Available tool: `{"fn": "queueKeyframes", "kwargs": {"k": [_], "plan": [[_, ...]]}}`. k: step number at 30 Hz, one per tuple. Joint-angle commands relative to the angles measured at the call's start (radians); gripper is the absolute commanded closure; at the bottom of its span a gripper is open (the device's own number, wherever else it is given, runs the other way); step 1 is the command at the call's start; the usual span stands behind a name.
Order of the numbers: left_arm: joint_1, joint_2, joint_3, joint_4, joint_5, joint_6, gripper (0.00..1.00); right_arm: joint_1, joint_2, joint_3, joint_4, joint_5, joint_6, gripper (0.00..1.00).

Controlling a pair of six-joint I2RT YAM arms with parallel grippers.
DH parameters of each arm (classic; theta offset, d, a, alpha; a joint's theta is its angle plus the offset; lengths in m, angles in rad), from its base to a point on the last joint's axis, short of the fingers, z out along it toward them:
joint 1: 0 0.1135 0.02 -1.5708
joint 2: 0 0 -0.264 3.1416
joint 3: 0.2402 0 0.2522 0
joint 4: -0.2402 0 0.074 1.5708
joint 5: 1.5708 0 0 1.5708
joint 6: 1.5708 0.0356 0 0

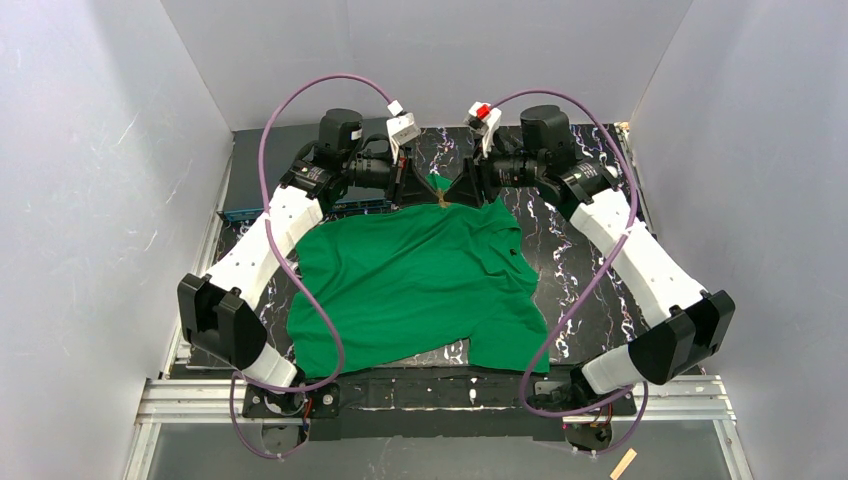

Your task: Remove the brooch from the garment

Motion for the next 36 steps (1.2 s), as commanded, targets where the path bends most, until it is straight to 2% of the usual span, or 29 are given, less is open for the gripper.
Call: {"fn": "queueKeyframes", "kwargs": {"k": [1,7,10,14,20,28,34,35,36], "plan": [[-0.006,0.002,0.006,-0.024,0.07,-0.011,1.0,-0.013,-0.042,0.002,0.079,-0.016,-0.021,0.54],[-0.003,0.001,0.001,0.001,0.093,-0.015,1.0,-0.019,-0.043,0.043,0.045,-0.058,-0.035,0.48],[0.001,-0.01,-0.018,0.027,0.116,-0.013,1.0,-0.049,-0.026,0.078,0.011,-0.101,-0.013,0.5],[0.003,-0.03,-0.051,0.058,0.14,-0.008,1.0,-0.095,0.028,0.144,-0.061,-0.237,0.007,0.53],[0.003,-0.026,-0.057,0.087,0.141,-0.028,1.0,-0.098,0.048,0.17,-0.136,-0.349,-0.014,0.53],[0.003,-0.022,-0.057,0.119,0.141,-0.05,1.0,-0.095,0.066,0.156,-0.255,-0.349,-0.078,0.51],[0.003,-0.022,-0.048,0.121,0.15,-0.049,1.0,-0.096,0.073,0.146,-0.233,-0.342,-0.051,0.53],[0.003,-0.024,-0.05,0.121,0.15,-0.047,0.91,-0.096,0.073,0.144,-0.223,-0.34,-0.043,0.53],[0.003,-0.025,-0.05,0.12,0.15,-0.045,1.0,-0.096,0.073,0.141,-0.215,-0.34,-0.03,0.54]]}}
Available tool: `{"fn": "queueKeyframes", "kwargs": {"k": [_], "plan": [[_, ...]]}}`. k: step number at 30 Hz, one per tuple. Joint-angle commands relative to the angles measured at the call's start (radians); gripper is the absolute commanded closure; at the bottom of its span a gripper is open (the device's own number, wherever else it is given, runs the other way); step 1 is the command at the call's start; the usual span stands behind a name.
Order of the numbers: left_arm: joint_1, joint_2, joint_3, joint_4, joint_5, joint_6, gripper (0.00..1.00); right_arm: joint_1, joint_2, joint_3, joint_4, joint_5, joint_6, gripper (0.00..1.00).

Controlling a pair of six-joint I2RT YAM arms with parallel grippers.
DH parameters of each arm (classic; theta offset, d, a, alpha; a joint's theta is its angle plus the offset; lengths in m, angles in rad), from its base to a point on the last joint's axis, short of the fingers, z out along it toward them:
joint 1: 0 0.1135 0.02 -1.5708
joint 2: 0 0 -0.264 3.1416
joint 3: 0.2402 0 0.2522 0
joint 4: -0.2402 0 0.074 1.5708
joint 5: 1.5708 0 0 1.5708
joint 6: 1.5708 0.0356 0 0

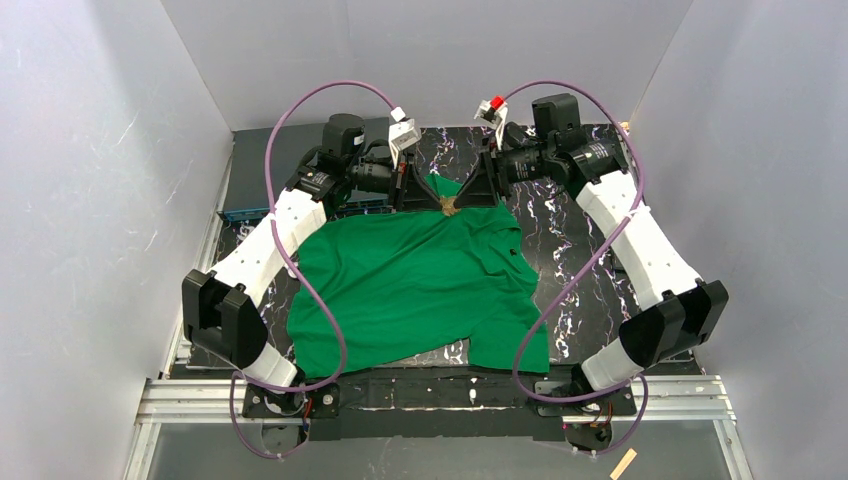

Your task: Remove the brooch from the garment

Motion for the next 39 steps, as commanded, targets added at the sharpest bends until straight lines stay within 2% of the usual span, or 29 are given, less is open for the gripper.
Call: {"fn": "queueKeyframes", "kwargs": {"k": [1,8,20,29,31,32,34,36,37,39], "plan": [[0.004,-0.033,0.012,0.006,0.035,0.008,1.0,0.003,-0.002,0.005,0.039,-0.019,0.037,0.55],[0.004,-0.036,0.016,0.002,0.03,0.011,1.0,0.003,0.007,0.001,0.061,-0.046,0.058,0.65],[0.003,-0.032,0.018,0.015,0.035,0.004,1.0,0.003,0.027,0.001,0.026,-0.011,0.033,0.69],[0.004,-0.027,0.021,0.016,0.028,-0.001,1.0,0.003,0.029,0.006,0.034,-0.036,0.023,0.97],[0.004,-0.026,0.022,0.012,0.011,-0.004,1.0,0.003,0.027,0.006,0.037,-0.032,0.024,0.99],[0.004,-0.024,0.025,0.007,-0.002,-0.007,0.96,0.003,0.025,0.007,0.037,-0.023,0.024,0.99],[0.004,-0.023,0.03,-0.017,-0.019,-0.002,0.73,0.003,0.024,0.013,0.031,0.002,0.025,0.99],[0.004,-0.023,0.036,-0.052,-0.039,0.016,0.45,0.001,0.024,0.018,0.023,0.037,0.027,0.99],[0.005,-0.025,0.034,-0.064,-0.054,0.019,0.37,-0.004,0.022,0.017,0.021,0.051,0.027,0.99],[0.014,-0.037,0.026,-0.076,-0.08,0.016,0.14,-0.022,0.02,0.014,0.017,0.079,0.035,0.99]]}}
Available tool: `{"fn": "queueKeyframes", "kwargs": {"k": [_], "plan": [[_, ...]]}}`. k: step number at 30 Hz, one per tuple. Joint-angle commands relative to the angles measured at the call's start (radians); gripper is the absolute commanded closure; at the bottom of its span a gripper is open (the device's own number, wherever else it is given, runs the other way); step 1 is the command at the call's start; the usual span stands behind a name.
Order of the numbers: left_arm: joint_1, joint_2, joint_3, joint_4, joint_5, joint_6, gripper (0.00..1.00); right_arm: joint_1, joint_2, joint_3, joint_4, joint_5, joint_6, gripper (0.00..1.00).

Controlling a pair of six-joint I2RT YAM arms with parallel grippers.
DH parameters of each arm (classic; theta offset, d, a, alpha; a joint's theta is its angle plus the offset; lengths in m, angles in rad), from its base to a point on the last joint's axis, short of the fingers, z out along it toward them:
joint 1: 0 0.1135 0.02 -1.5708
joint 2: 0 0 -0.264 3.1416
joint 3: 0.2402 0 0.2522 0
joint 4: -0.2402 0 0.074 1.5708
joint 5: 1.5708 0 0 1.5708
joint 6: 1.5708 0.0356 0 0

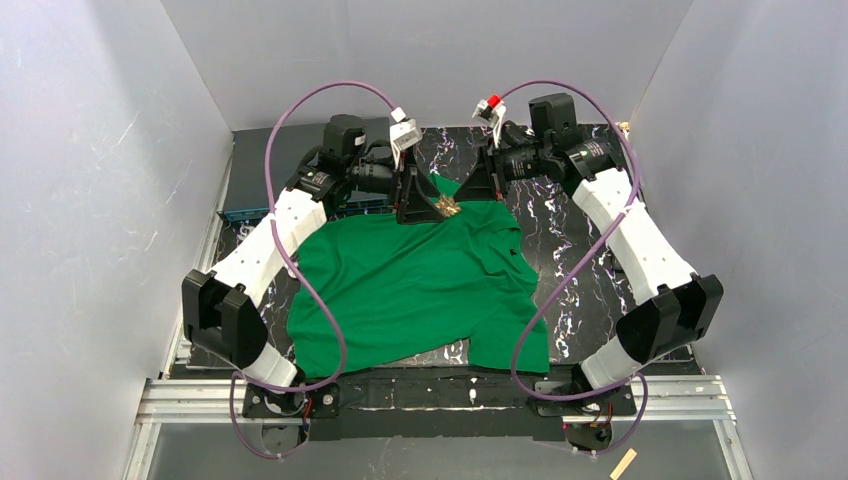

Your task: Remove the brooch from the garment

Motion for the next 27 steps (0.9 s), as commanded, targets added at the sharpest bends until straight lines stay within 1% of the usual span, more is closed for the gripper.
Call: {"fn": "queueKeyframes", "kwargs": {"k": [1,2,4,6,8,9,12,14,15,17,19,22,25,27], "plan": [[0.017,-0.042,0.017,-0.054,-0.052,0.016,0.03,-0.031,-0.008,0.015,-0.018,0.06,0.007,0.99],[0.02,-0.052,0.013,-0.064,-0.068,0.022,0.02,-0.044,-0.008,0.014,-0.035,0.078,0.002,0.99],[0.035,-0.075,-0.003,-0.073,-0.111,0.026,0.02,-0.069,-0.01,0.015,-0.07,0.117,-0.023,0.99],[0.049,-0.101,-0.024,-0.078,-0.148,0.028,0.02,-0.095,-0.009,0.022,-0.117,0.178,-0.066,0.99],[0.057,-0.121,-0.033,-0.108,-0.216,0.03,0.02,-0.124,-0.009,0.029,-0.174,0.253,-0.113,0.99],[0.059,-0.127,-0.029,-0.139,-0.251,0.032,0.02,-0.142,-0.008,0.034,-0.21,0.292,-0.136,0.99],[0.059,-0.115,0.008,-0.248,-0.415,-0.004,0.02,-0.215,-0.007,0.04,-0.297,0.402,-0.207,0.99],[0.06,-0.097,0.049,-0.333,-0.517,-0.014,0.02,-0.252,-0.013,0.032,-0.33,0.512,-0.26,0.99],[0.059,-0.087,0.072,-0.365,-0.564,-0.045,0.02,-0.273,-0.018,0.022,-0.335,0.572,-0.276,0.99],[0.059,-0.073,0.098,-0.43,-0.627,-0.052,0.02,-0.304,-0.025,0.001,-0.351,0.68,-0.322,0.99],[0.06,-0.077,0.09,-0.454,-0.667,-0.064,0.02,-0.322,-0.04,-0.042,-0.345,0.808,-0.343,0.99],[0.059,-0.1,0.06,-0.453,-0.711,-0.071,0.02,-0.331,-0.077,-0.124,-0.304,1.038,-0.365,0.99],[0.059,-0.116,0.046,-0.462,-0.738,-0.062,0.02,-0.342,-0.115,-0.217,-0.228,1.181,-0.388,0.99],[0.06,-0.111,0.052,-0.481,-0.732,-0.051,0.02,-0.343,-0.124,-0.263,-0.175,1.241,-0.408,0.99]]}}
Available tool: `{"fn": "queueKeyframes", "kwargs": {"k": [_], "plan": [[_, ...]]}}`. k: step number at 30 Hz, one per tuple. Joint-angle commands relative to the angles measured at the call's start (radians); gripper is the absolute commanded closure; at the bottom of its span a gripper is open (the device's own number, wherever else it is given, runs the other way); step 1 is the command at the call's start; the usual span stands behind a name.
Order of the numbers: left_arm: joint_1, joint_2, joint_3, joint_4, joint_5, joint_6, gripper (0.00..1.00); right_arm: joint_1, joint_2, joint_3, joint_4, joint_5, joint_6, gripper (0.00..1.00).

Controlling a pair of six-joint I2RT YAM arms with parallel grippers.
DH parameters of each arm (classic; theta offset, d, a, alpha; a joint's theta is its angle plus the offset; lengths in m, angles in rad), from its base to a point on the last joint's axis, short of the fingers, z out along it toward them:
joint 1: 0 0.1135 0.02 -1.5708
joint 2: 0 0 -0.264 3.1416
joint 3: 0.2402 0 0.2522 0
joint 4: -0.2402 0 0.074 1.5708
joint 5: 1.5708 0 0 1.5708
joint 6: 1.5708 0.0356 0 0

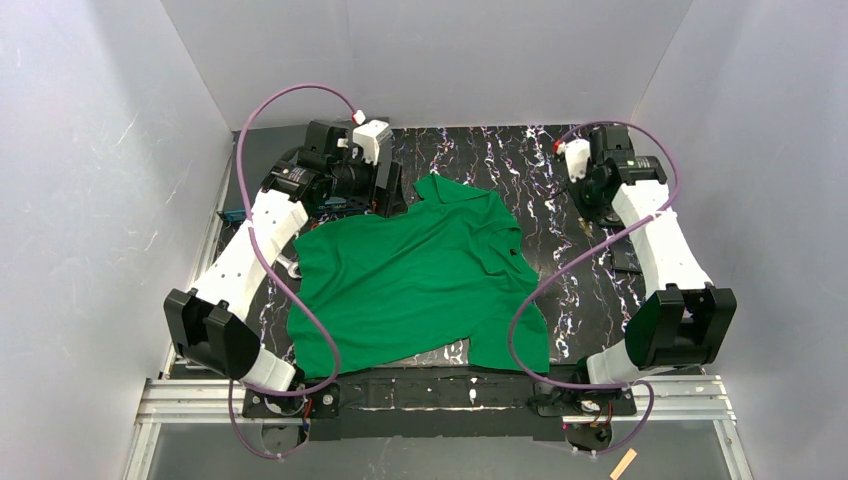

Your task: Remove the brooch from the garment

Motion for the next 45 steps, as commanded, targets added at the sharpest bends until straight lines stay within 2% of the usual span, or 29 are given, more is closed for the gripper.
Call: {"fn": "queueKeyframes", "kwargs": {"k": [1,5,10,17,26,32,45], "plan": [[0.002,-0.03,0.001,-0.081,-0.049,0.01,0.02,-0.007,-0.059,-0.084,0.123,0.288,-0.065,0.99],[0.002,0.028,0.06,-0.17,-0.03,0.014,0.02,-0.007,-0.026,-0.148,0.194,0.391,-0.082,0.99],[0.002,0.061,0.084,-0.191,-0.009,0.017,0.02,-0.01,0.009,-0.257,0.312,0.496,-0.122,0.99],[0.002,0.103,0.113,-0.207,-0.015,0.023,0.02,-0.042,0.028,-0.382,0.501,0.558,-0.134,0.99],[0.001,0.123,0.114,-0.214,-0.03,0.027,0.02,-0.069,0.059,-0.477,0.661,0.598,-0.168,0.99],[0.001,0.139,0.134,-0.219,-0.033,0.032,0.02,-0.13,0.083,-0.504,0.715,0.609,-0.179,0.99],[0.002,0.159,0.145,-0.218,-0.029,0.032,0.02,-0.168,0.134,-0.533,0.762,0.61,-0.209,0.99]]}}
